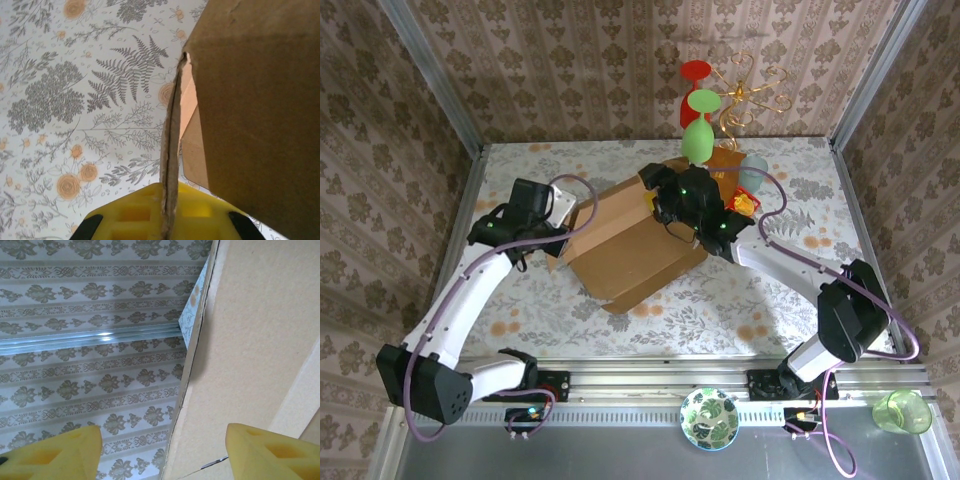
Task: Fold the paper box
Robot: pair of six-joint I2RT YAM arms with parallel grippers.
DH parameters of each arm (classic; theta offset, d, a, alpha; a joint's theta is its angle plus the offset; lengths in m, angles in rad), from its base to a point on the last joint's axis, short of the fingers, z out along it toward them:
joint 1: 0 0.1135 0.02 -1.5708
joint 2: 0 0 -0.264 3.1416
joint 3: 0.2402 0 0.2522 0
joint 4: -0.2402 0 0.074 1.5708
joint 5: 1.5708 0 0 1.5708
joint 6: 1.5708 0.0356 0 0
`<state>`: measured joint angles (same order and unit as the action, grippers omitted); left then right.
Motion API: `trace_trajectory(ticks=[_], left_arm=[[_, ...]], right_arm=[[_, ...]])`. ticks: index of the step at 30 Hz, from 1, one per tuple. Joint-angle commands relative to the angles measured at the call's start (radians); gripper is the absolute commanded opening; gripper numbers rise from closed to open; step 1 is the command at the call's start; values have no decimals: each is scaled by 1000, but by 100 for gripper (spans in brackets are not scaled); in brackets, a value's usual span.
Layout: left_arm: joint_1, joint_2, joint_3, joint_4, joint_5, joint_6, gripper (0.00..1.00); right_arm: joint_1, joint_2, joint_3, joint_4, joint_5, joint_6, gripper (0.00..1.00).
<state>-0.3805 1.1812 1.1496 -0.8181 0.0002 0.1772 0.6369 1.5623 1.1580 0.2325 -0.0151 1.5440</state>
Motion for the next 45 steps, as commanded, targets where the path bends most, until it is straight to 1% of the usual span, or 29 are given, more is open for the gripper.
trace_trajectory(ticks=[1,4,7,12,18,20,21,24,27,28,30,31,32,33,35,36,37,38,39,42,43,45], left_arm=[[12,4,-7,27,79,104,0],[21,9,-13,27,87,128,0],[33,12,-20,25,92,147,0],[46,11,-18,34,105,161,0],[46,21,-26,40,101,188,0],[46,19,-28,44,93,192,0],[48,17,-32,45,91,191,0],[49,15,-35,47,89,186,0],[57,11,-32,50,95,176,0],[61,11,-32,52,96,172,0],[71,11,-28,57,98,157,0],[76,12,-24,60,100,147,3],[83,15,-18,59,107,131,16],[90,18,-7,60,118,106,31],[99,22,29,60,149,36,49],[106,21,57,57,169,-21,56],[110,20,83,56,181,-75,60],[114,18,112,52,191,-161,64],[121,17,145,46,204,-250,67],[143,4,207,46,257,-509,68],[150,-1,220,46,270,-585,67],[161,-14,239,34,278,-786,62]], right_arm=[[-8,45,18,34,-24,17,62],[-13,78,46,47,-28,33,59],[-17,96,69,35,-36,33,52],[-31,96,47,30,-24,40,39],[-58,144,64,104,-21,67,39],[-63,160,96,98,-31,65,38],[-63,165,110,91,-35,62,36],[-64,172,138,55,-52,51,28],[-63,169,122,46,-53,60,17],[-63,163,114,46,-49,65,13],[-62,150,91,47,-26,79,2],[-61,139,83,40,-11,85,0],[-57,128,75,31,16,94,0],[-49,114,65,22,56,106,0],[-21,84,44,-13,170,160,0],[-2,69,34,-31,243,195,0],[17,60,26,-36,312,222,0],[37,52,21,-42,386,255,0],[53,50,23,-54,444,285,0],[62,65,44,-63,497,346,0],[64,69,50,-74,507,362,0],[67,68,72,-111,535,386,0]])
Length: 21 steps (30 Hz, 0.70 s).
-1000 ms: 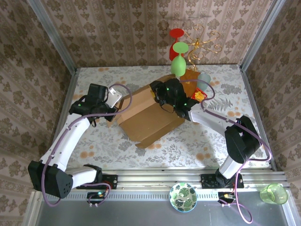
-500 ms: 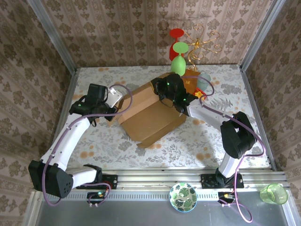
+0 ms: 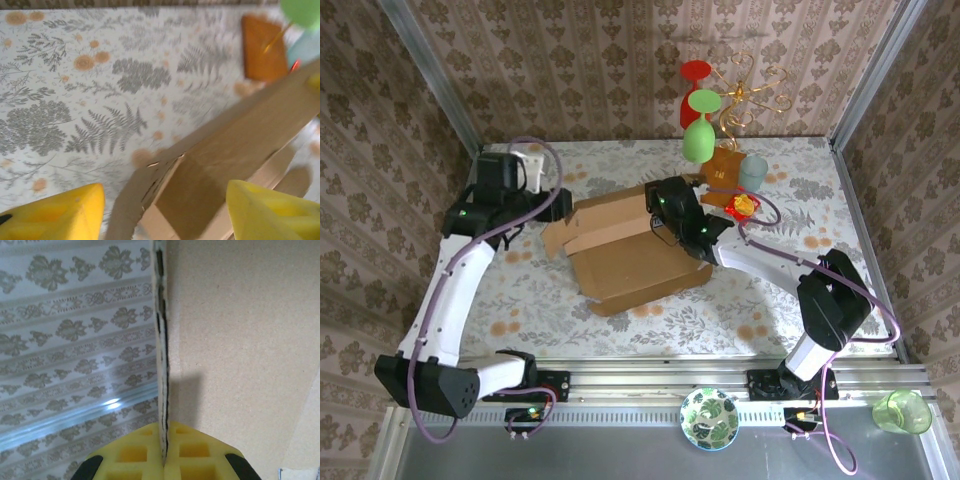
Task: Fold the paper box
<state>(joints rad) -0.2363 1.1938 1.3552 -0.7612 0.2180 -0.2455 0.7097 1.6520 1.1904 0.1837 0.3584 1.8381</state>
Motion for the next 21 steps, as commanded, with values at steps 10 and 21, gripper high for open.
trace_trajectory(ticks=[10,21], left_arm=[[-75,-50,-72,161,84,-884,46],[-13,116,-31,226,174,-810,56]], right_arm=[[8,-31,22,-82,199,146,0],[9,-36,3,-69,194,154,0]])
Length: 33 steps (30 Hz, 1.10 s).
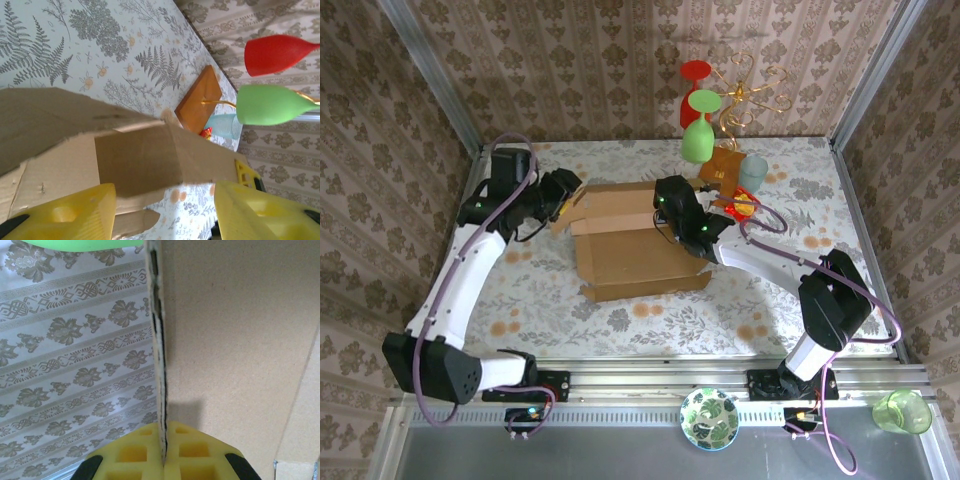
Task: Fold the paper box
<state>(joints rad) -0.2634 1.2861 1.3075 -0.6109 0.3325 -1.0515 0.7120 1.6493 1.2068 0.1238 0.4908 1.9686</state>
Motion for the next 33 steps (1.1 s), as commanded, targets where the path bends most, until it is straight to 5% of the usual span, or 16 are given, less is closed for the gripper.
trace_trajectory(ticks=[1,11,27,33], left_arm=[[13,41,20,85,81,-7,56],[-24,86,-24,144,117,-20,54],[-4,91,-86,199,138,-48,0],[28,14,-137,144,161,-90,0]], right_arm=[[7,-31,-13,-9,62,22,0],[7,-3,-1,13,43,15,0],[33,23,2,16,9,-3,0],[82,-9,28,-86,18,-10,0]])
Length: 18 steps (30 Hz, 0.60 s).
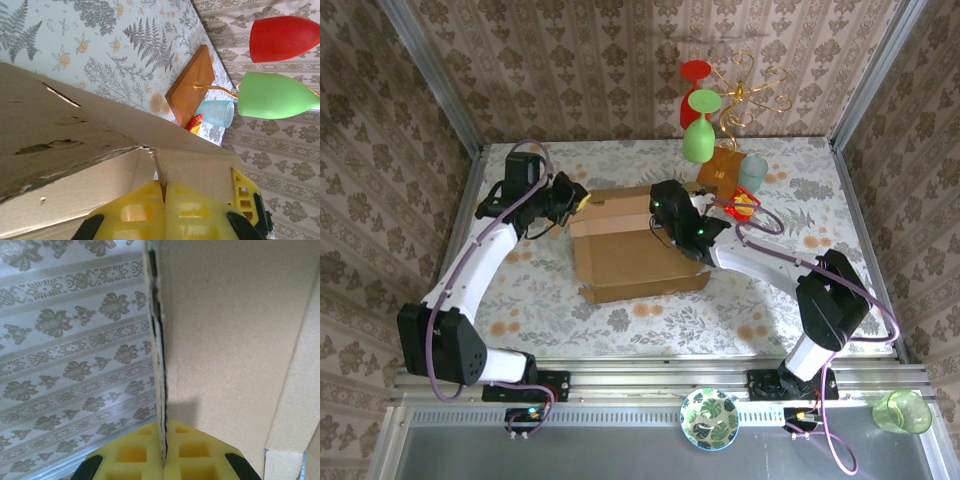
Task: Fold the paper box
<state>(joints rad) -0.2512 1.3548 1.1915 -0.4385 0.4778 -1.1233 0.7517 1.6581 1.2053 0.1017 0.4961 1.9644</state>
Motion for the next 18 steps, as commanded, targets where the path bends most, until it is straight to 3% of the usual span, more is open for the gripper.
trace_trajectory(ticks=[1,4,8,13,18], left_arm=[[20,-71,-25,-46,16,-17,0],[42,-129,-55,-107,13,-6,0],[125,-163,-152,-58,67,-23,0],[218,-104,-156,19,128,22,7],[274,-35,-118,-23,133,119,8]], right_arm=[[50,-23,41,-88,18,-7,0],[72,-14,72,-143,22,-8,0],[80,63,95,-103,4,7,0],[67,168,157,-45,-16,-31,0],[69,236,203,-30,-52,-46,0]])
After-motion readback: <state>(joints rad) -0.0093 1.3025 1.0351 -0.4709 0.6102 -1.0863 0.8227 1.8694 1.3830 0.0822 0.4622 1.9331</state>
